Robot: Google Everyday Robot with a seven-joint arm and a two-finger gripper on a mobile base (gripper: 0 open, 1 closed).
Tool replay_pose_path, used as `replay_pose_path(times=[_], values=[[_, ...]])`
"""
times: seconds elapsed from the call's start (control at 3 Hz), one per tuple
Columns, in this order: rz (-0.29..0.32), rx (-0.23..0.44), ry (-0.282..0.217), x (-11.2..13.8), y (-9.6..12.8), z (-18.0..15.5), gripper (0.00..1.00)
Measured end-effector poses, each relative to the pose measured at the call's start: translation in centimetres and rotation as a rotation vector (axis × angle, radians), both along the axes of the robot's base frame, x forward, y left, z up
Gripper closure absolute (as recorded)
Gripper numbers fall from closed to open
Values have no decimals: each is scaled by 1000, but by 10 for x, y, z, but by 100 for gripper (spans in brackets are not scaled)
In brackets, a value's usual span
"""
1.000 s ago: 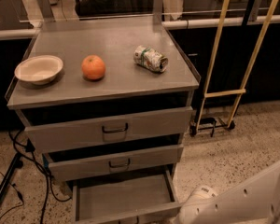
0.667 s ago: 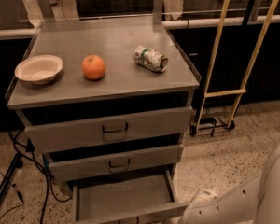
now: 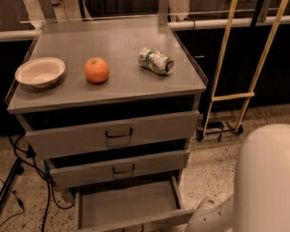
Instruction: Close bottom drawer
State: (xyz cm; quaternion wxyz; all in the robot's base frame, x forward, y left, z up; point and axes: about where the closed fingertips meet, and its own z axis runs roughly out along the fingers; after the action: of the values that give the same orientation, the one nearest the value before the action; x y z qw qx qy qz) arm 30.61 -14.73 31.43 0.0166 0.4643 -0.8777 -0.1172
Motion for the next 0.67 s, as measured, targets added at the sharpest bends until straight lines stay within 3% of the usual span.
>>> replay_pose_path(times=[0.33, 0.67], values=[[-34, -10, 46, 10, 6, -47, 100], [-35, -10, 46, 10, 6, -47, 100]])
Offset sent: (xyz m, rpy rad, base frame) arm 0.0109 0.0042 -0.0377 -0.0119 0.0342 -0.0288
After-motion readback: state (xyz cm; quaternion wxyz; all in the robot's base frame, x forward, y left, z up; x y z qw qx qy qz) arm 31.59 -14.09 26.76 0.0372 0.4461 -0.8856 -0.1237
